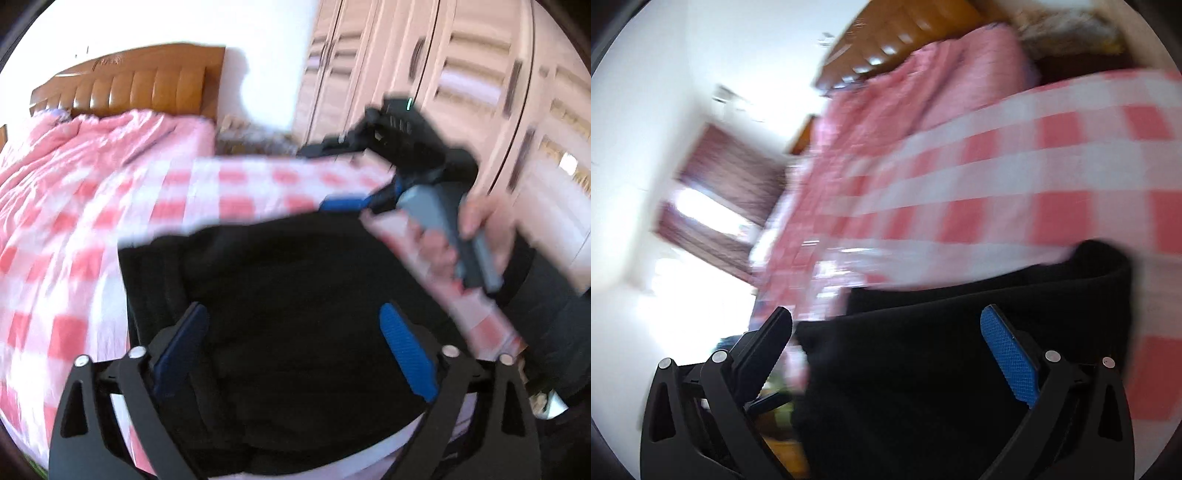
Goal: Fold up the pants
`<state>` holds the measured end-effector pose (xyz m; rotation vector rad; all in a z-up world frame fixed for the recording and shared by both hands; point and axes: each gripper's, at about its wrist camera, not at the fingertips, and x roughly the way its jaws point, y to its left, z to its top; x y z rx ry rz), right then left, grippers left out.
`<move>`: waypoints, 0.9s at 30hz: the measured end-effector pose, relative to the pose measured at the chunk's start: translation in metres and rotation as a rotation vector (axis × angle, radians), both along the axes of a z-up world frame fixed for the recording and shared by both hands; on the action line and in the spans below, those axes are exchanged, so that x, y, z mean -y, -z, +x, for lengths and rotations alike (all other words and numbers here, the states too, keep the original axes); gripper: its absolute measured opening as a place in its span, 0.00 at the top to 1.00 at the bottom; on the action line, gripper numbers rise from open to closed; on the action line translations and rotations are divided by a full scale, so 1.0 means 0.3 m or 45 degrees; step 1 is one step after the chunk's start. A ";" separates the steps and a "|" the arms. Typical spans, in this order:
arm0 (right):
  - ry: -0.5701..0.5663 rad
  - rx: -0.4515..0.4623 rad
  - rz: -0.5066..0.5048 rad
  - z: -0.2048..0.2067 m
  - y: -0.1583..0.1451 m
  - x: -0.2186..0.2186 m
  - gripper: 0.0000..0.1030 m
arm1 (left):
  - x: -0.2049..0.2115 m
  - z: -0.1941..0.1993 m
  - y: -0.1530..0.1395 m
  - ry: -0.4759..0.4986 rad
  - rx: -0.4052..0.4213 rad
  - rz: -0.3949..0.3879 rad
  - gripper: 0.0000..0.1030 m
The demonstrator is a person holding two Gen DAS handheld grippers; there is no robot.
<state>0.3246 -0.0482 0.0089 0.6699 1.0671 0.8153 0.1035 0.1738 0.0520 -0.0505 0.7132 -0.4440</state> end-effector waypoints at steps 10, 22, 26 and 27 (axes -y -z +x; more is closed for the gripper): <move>-0.121 -0.088 -0.096 0.074 0.111 -0.191 0.05 | -0.006 0.078 0.190 -0.048 -0.125 0.106 0.04; 0.070 0.210 -0.130 -0.010 -0.102 -0.019 0.04 | -0.001 0.023 0.091 -0.059 -0.189 0.130 0.04; 0.283 0.460 -0.531 -0.125 -0.209 0.148 0.04 | -0.002 0.047 -0.060 -0.038 -0.070 0.031 0.02; 0.352 0.448 -0.656 -0.134 -0.194 0.185 0.04 | 0.010 0.083 -0.070 -0.053 -0.062 0.058 0.02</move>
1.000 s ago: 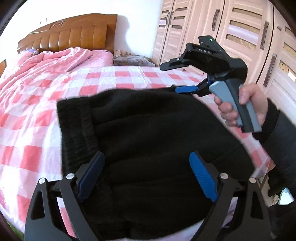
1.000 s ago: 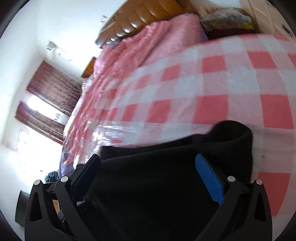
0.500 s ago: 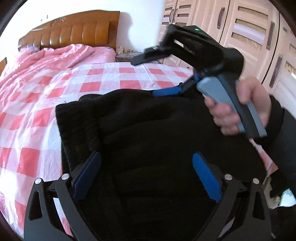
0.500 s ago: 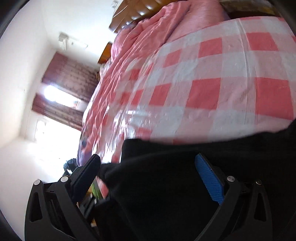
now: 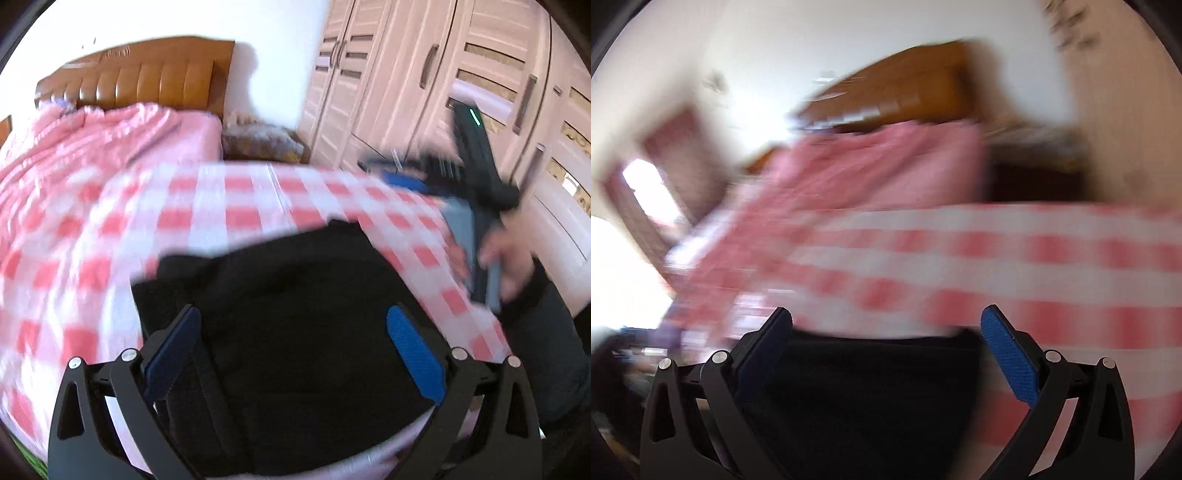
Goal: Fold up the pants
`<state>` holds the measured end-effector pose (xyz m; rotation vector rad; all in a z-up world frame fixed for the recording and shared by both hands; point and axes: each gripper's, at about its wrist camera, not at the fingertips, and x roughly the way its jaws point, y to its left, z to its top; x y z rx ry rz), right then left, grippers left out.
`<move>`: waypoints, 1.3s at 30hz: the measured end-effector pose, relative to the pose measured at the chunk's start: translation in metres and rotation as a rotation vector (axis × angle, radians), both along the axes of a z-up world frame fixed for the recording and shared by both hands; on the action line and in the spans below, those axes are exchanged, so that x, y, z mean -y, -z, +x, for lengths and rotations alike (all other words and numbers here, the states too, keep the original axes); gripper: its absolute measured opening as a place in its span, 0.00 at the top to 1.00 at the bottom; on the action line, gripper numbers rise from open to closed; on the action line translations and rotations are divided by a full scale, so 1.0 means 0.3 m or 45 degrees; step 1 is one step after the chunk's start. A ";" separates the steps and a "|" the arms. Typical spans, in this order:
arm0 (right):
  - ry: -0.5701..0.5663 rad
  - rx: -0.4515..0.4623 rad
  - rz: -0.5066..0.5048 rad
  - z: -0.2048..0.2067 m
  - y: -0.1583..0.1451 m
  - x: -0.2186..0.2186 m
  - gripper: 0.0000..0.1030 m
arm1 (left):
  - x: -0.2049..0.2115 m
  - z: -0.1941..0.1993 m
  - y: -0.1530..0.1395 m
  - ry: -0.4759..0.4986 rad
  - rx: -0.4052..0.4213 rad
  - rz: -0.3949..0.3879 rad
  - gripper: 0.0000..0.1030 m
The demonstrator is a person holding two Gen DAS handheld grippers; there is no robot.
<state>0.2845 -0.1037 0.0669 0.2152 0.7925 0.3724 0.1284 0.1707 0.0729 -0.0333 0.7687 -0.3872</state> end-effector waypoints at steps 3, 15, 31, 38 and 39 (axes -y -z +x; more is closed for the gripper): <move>0.045 -0.141 -0.180 -0.008 0.109 0.027 0.04 | 0.041 0.161 0.056 -0.009 -0.110 0.068 0.02; -0.176 -0.051 -0.466 -0.167 0.262 -0.176 0.04 | 0.070 0.226 0.248 -0.022 -0.169 0.300 0.02; -0.169 0.163 -0.512 -0.509 0.143 -0.208 0.04 | 0.065 0.214 0.264 -0.030 -0.146 0.292 0.02; -0.210 0.123 -0.385 -0.569 0.230 -0.193 0.04 | 0.081 0.207 0.268 -0.057 -0.121 0.345 0.02; -0.204 0.082 -0.346 -0.561 0.229 -0.180 0.04 | 0.080 0.206 0.269 -0.058 -0.119 0.348 0.02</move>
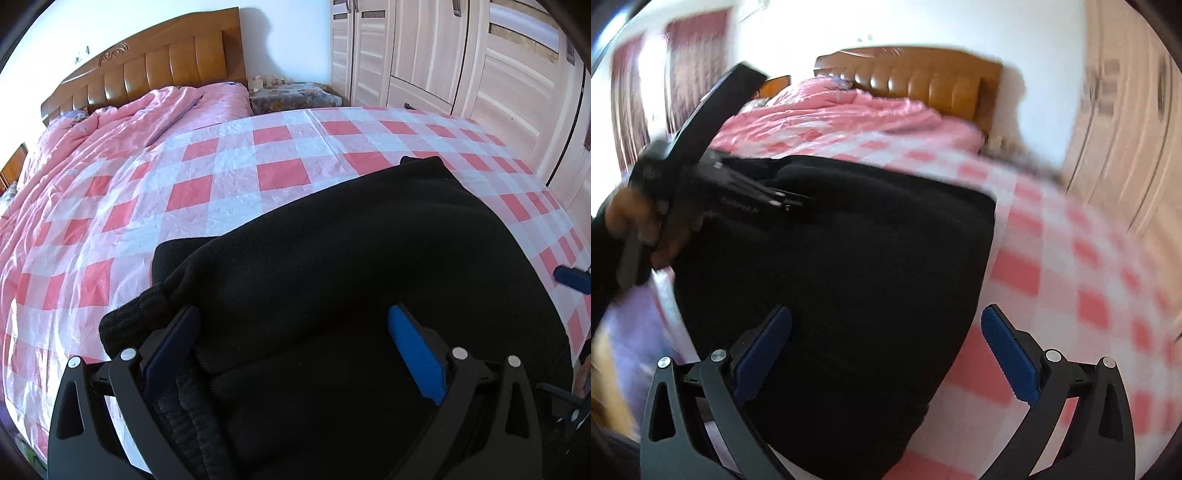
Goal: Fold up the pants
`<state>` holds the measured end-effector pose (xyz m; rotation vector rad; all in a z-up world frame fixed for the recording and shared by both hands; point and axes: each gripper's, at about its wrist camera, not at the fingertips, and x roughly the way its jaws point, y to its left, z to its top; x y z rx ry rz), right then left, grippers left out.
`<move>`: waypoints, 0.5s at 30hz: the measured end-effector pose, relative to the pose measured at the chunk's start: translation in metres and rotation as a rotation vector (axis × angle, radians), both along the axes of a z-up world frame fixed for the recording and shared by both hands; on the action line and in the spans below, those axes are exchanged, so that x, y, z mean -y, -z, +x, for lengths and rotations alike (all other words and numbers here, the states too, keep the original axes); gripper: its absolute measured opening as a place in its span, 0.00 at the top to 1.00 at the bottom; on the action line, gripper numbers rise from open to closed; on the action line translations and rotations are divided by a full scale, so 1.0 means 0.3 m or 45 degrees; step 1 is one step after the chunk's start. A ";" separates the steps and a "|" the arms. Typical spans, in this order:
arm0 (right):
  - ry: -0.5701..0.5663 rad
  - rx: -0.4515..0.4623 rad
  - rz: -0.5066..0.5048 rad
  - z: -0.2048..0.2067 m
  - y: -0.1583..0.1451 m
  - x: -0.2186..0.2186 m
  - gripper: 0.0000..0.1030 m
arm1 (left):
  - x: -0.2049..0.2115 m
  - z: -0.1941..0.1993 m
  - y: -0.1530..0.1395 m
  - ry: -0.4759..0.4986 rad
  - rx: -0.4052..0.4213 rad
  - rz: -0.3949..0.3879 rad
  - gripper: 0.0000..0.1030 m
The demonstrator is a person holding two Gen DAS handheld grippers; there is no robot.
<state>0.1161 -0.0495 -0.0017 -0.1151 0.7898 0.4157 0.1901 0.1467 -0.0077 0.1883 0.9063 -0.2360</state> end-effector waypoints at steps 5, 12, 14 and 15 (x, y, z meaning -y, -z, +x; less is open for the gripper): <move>0.010 0.106 -0.087 -0.071 -0.049 -0.016 0.04 | 0.000 -0.002 0.001 -0.002 0.004 0.003 0.02; -0.014 -0.022 0.017 -0.063 0.038 0.027 0.04 | 0.003 -0.005 -0.002 -0.008 0.018 0.026 0.01; -0.019 -0.004 -0.004 -0.071 0.036 0.018 0.04 | 0.005 -0.007 -0.002 -0.013 0.019 0.027 0.01; -0.014 -0.005 -0.005 -0.074 0.035 0.016 0.04 | 0.005 -0.007 -0.002 -0.016 0.020 0.028 0.01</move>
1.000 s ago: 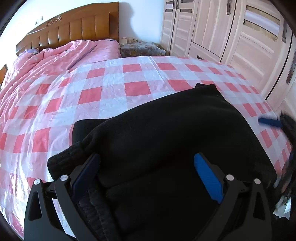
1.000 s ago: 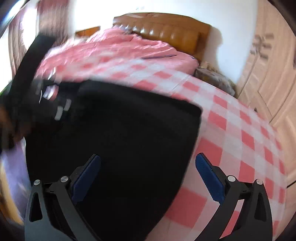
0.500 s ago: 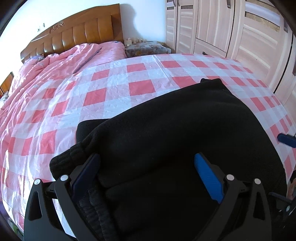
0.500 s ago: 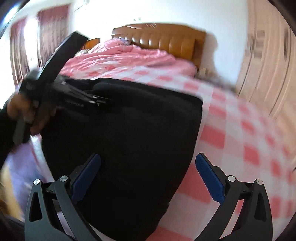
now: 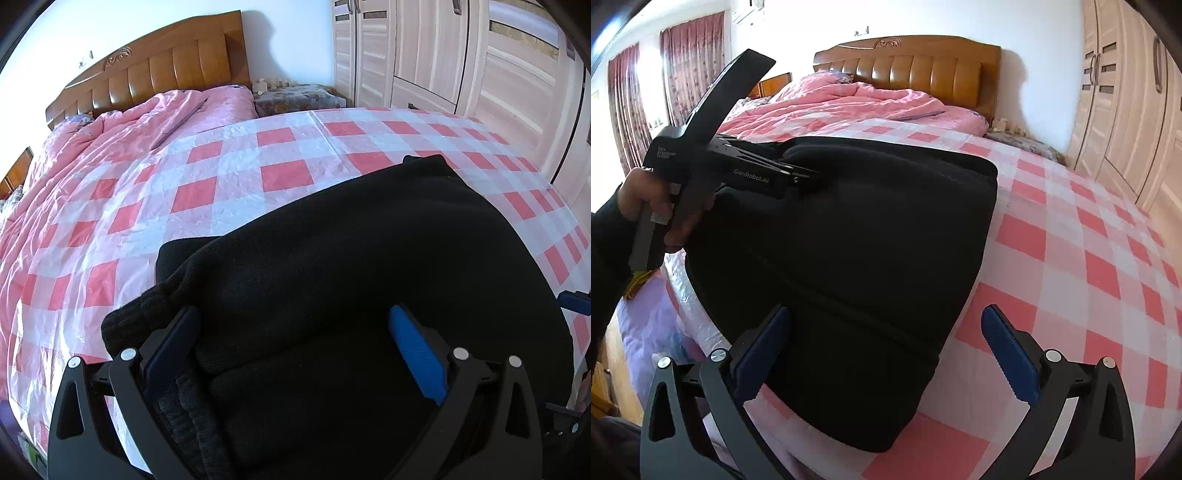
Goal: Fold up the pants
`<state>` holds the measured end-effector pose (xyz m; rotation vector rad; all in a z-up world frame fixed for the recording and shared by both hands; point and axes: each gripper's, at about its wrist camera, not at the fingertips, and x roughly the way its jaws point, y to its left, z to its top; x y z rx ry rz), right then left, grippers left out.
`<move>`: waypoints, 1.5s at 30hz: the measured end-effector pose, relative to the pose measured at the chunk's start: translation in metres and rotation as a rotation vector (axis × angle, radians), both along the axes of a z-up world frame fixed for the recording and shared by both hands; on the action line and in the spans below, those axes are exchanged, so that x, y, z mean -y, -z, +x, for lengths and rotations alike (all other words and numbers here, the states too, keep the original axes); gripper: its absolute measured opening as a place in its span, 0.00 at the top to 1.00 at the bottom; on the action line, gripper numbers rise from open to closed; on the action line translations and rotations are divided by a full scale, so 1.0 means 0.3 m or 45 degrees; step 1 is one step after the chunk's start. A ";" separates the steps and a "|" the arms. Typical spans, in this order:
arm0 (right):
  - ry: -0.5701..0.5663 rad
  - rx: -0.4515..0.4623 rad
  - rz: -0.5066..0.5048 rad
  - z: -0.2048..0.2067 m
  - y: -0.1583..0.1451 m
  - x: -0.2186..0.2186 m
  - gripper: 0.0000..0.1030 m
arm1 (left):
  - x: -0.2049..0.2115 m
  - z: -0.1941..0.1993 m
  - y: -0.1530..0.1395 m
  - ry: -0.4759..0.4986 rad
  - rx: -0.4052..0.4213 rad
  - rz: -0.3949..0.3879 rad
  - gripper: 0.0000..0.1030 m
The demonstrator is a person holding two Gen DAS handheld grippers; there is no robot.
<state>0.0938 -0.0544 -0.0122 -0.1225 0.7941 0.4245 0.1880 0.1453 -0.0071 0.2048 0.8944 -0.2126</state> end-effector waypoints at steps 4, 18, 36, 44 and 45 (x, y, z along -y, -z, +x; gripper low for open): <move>0.015 -0.038 0.013 -0.012 0.005 0.004 0.04 | 0.013 -0.020 -0.002 -0.023 0.044 0.034 0.01; -0.040 -0.156 0.360 0.008 -0.126 0.178 0.04 | -0.099 -0.460 -0.107 -0.168 0.197 -0.160 0.02; -0.268 -0.836 0.651 0.675 -0.011 -0.485 0.04 | -0.057 -0.435 0.002 0.021 0.207 -0.110 0.01; -0.386 -0.824 0.674 0.662 -0.094 -0.577 0.04 | -0.055 -0.449 0.011 0.013 0.224 -0.122 0.01; -0.381 -0.844 0.652 0.680 -0.063 -0.604 0.04 | -0.055 -0.451 0.013 0.009 0.225 -0.123 0.01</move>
